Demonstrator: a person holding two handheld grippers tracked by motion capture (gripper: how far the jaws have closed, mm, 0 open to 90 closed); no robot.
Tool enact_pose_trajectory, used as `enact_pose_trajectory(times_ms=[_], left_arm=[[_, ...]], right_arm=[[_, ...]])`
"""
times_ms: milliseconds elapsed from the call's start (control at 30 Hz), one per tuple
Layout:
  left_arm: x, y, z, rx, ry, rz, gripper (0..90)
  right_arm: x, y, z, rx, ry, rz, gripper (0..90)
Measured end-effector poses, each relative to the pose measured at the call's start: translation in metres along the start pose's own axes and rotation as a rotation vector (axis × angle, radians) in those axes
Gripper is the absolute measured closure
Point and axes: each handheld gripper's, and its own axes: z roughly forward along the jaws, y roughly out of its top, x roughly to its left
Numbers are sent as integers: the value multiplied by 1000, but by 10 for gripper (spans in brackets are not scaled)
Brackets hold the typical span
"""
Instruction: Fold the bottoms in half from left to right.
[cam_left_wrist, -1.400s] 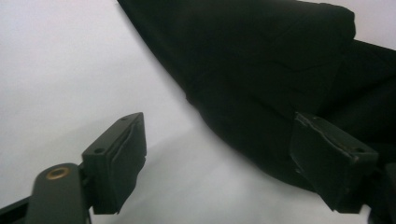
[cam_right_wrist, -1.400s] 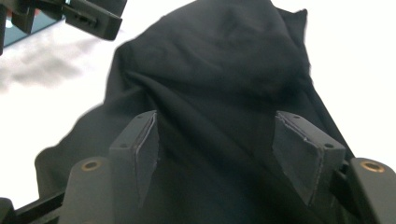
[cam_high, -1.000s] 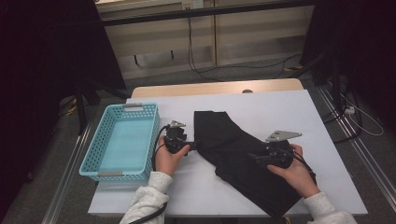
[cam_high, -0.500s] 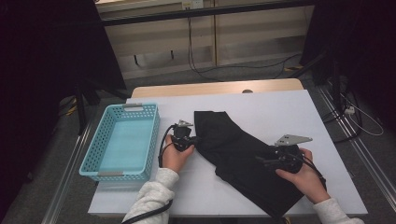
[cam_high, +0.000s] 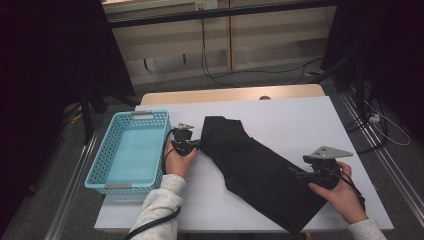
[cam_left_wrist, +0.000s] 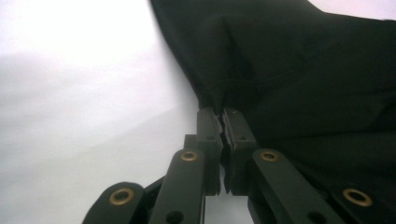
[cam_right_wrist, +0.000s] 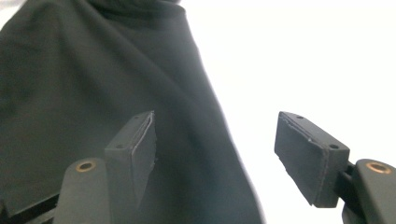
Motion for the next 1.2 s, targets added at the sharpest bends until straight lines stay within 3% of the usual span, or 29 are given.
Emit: enact_pose_trajectory(times_ms=[133,233,333,400,500,633,767,900,1133,1200], left_arm=[[5,0,-1,-6,11,-2,866],[2,-1,-1,-14,12,1,839],[-1,-3,-2,-22,9,14,674],[-4,-5,-5,-26,-10,12,609],[-8,-8,-9,-25,-31,15,418],[-10,-14,-14,-32,-28,17,304],[-13,-16,-17,-25,-40,43,264],[-17,-16,-18,-29,-42,64,248],[-19,-17,-19,-36,-50,66,236],[-19,-17,-18,-31,-50,70,233]], right_arm=[[-8,-7,-3,32,-12,44,286],[-10,-13,-7,61,-9,48,358],[-11,-16,-10,57,-18,39,449],[-12,-15,-14,53,-3,42,515],[-12,-13,-20,38,20,45,622],[-11,-15,-18,66,42,48,688],[-7,-20,-11,137,73,46,709],[-5,-21,-13,150,102,39,900],[-9,-24,-24,175,81,20,900],[-11,-27,-27,169,73,28,863]])
